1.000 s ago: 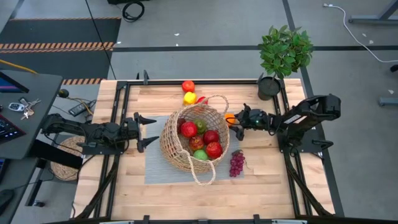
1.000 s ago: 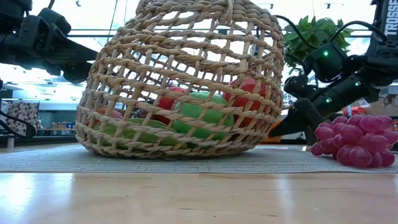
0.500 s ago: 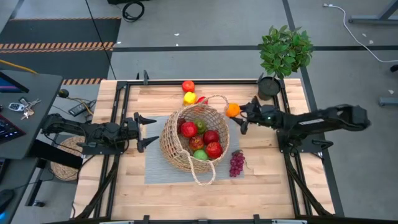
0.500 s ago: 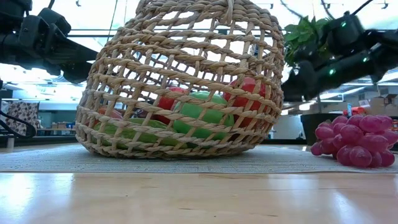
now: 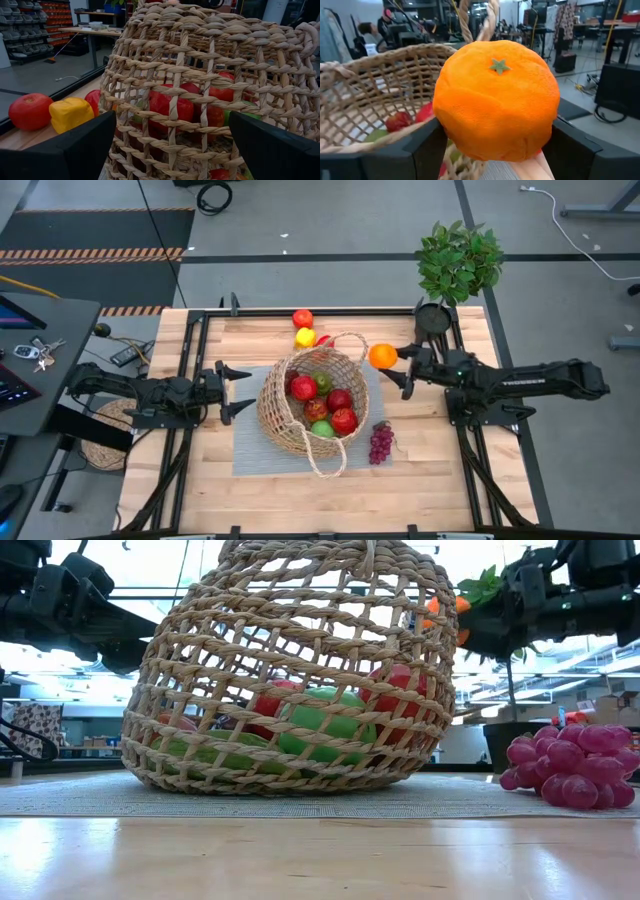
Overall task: Build produce basket
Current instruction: Put the orange into the mesh basket
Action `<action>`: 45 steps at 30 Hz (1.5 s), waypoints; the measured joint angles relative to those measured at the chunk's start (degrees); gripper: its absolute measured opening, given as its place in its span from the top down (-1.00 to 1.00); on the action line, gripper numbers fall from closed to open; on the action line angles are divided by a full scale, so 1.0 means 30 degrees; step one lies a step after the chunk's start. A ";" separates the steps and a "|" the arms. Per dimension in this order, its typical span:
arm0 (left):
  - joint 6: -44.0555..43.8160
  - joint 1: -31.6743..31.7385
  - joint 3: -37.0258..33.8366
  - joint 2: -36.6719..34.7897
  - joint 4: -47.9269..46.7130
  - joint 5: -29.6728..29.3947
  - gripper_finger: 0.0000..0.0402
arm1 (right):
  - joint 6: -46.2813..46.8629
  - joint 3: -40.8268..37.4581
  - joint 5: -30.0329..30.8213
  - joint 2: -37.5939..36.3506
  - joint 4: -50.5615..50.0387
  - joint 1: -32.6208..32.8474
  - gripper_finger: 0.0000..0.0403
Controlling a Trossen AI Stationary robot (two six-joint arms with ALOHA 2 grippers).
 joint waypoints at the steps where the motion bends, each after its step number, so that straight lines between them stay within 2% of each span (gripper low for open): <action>1: -0.0006 0.0000 0.0000 0.0000 -0.0001 0.0000 -0.96 | -0.0001 0.0000 0.0005 -0.0185 -0.0079 0.0106 -0.44; 6: -0.0006 0.0002 0.0000 0.0000 0.0006 -0.0002 -0.96 | 0.0004 0.0000 -0.0138 -0.0828 0.0020 0.0668 -0.44; 12: -0.0006 0.0000 0.0000 0.0000 0.0006 -0.0007 -0.96 | 0.1096 0.0000 -0.2346 -0.0896 0.3120 0.1725 -0.44; 17: -0.0006 0.0004 0.0000 0.0000 0.0004 0.0000 -0.96 | 0.5083 0.0000 -0.2545 -0.0896 0.6232 0.2230 -0.44; 21: -0.0006 0.0000 0.0000 0.0000 0.0006 -0.0007 -0.96 | 0.7399 0.0004 -0.2932 -0.0896 0.7362 0.2247 -0.44; 29: -0.0006 0.0003 0.0000 0.0000 0.0005 -0.0003 -0.96 | 0.7596 0.0007 -0.3114 -0.0888 0.7345 0.2247 -0.44; 32: 0.0001 0.0005 0.0000 0.0000 0.0006 -0.0003 -0.96 | 0.6692 0.0007 -0.3100 -0.0664 0.7276 0.2413 -0.44; 35: -0.0004 0.0002 0.0000 0.0000 0.0004 -0.0002 -0.96 | 0.5577 0.0015 -0.2098 0.0096 0.7086 0.2977 -0.44; 38: -0.0006 0.0000 0.0000 0.0000 -0.0001 0.0000 -0.96 | 0.4136 0.0472 -0.0032 0.1038 0.5549 0.3702 -0.44; 45: 0.0000 0.0000 0.0000 0.0000 0.0006 -0.0007 -0.96 | -0.0833 0.3701 0.3944 0.3122 0.0999 0.5732 -0.44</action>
